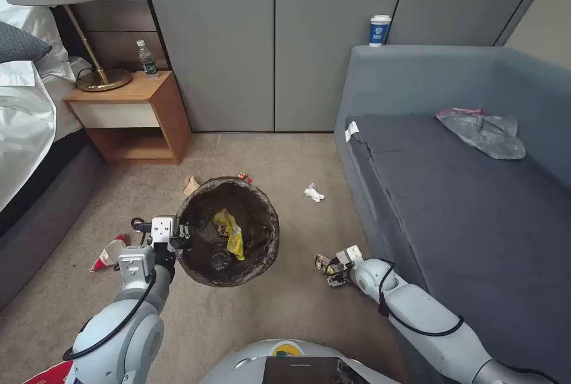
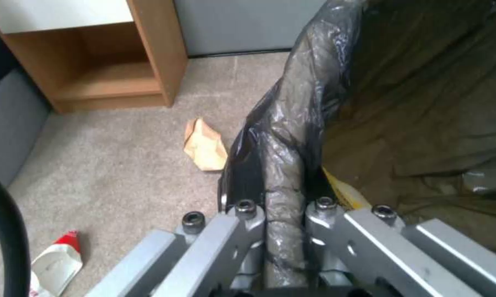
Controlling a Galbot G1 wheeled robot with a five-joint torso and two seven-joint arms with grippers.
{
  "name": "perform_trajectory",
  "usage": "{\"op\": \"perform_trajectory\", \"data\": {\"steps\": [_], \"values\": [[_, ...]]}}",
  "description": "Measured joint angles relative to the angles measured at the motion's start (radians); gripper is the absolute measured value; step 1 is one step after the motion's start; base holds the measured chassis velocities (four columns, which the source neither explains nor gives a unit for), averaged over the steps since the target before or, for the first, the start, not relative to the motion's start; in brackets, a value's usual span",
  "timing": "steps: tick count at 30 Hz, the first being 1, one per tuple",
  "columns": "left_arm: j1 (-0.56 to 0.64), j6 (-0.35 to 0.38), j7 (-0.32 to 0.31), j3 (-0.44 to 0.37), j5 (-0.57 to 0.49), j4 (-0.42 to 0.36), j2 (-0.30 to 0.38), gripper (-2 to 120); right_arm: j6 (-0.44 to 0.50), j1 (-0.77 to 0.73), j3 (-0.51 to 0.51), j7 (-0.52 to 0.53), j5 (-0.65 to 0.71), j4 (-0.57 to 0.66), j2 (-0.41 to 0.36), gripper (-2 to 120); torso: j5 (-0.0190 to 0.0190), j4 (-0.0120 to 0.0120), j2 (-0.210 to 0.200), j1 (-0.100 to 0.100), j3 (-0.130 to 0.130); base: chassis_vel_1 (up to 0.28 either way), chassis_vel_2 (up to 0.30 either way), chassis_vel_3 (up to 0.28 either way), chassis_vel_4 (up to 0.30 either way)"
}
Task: Pick up the trash bin, then pick up the garbage from the floor and place it into the trash bin.
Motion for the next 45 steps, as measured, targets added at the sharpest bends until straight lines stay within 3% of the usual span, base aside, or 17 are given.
{"op": "perform_trajectory", "data": {"steps": [15, 22, 44, 45], "values": [[-0.001, 0.000, 0.000, -0.002, 0.000, 0.000, -0.001, 2, 0.001, 0.001, -0.006, -0.003, -0.002, 0.003, 0.003, 92, 0.0003, 0.0001, 0.000, 0.000, 0.000, 0.000, 0.000, 0.000, 0.000], [-0.002, -0.001, 0.000, -0.001, 0.001, -0.001, -0.003, 2, 0.000, -0.005, -0.006, 0.005, 0.005, 0.013, 0.001, 78, 0.0004, 0.0001, 0.000, 0.000, 0.000, 0.000, 0.000, 0.000, 0.000], [0.002, -0.002, 0.000, 0.002, 0.004, -0.005, -0.008, 2, 0.005, -0.024, 0.000, 0.037, 0.007, 0.032, -0.004, 78, 0.0017, 0.0006, 0.000, 0.000, 0.000, 0.000, 0.000, 0.000, 0.000], [0.002, -0.002, 0.000, 0.003, 0.005, -0.006, -0.008, 2, 0.004, -0.027, -0.001, 0.045, 0.014, 0.042, -0.009, 73, 0.0021, 0.0009, 0.000, 0.000, 0.000, 0.000, 0.000, 0.000, 0.000]]}}
